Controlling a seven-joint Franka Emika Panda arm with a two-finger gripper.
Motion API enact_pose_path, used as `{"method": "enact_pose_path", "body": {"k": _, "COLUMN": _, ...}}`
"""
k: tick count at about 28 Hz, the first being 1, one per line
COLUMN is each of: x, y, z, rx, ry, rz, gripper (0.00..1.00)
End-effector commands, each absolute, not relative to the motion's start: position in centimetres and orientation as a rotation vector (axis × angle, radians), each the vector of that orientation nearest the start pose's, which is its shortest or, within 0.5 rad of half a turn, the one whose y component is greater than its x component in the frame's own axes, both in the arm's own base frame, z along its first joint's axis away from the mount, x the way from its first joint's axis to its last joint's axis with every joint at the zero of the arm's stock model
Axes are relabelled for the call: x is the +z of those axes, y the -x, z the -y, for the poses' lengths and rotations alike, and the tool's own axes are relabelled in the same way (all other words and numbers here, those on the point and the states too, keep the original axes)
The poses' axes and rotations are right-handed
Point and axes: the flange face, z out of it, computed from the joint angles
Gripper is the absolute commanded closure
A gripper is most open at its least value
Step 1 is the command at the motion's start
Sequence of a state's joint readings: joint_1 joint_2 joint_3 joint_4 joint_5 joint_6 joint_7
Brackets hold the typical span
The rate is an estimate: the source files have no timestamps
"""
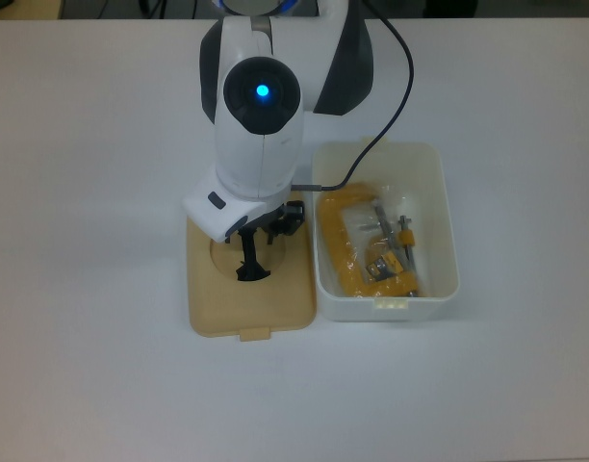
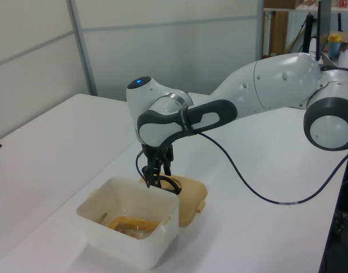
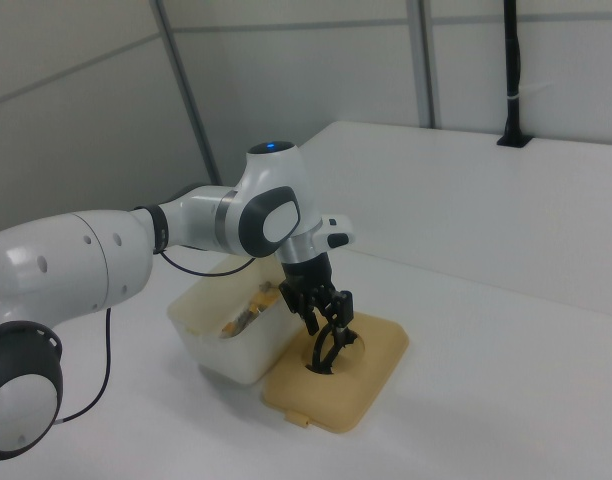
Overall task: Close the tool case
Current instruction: 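Close the gripper around the black handle of the beige lid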
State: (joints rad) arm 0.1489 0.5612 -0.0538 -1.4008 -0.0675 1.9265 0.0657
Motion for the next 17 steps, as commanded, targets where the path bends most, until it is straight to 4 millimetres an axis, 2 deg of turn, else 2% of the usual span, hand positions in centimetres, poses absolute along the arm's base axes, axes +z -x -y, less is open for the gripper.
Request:
{"method": "enact_pose_path", "body": {"k": 1, "x": 37.7, "y": -70.5, "z": -7.1, "rx": 0.016, "ry": 3.253, "rz": 0.112, "gripper": 0.87}}
{"method": "enact_pose_path", "body": {"k": 5, "x": 37.9, "y": -70.6, "z": -6.9, "rx": 0.014, "ry": 3.252, "rz": 0.109, "gripper": 1.00}}
{"method": "enact_pose_path", "body": {"k": 11, "x": 38.6, "y": -70.6, "z": -6.5, "rx": 0.007, "ry": 3.253, "rz": 0.101, "gripper": 1.00}}
{"method": "enact_pose_path", "body": {"k": 17, "x": 40.6, "y": -70.5, "z": -5.4, "rx": -0.029, "ry": 3.254, "rz": 0.076, "gripper": 1.00}}
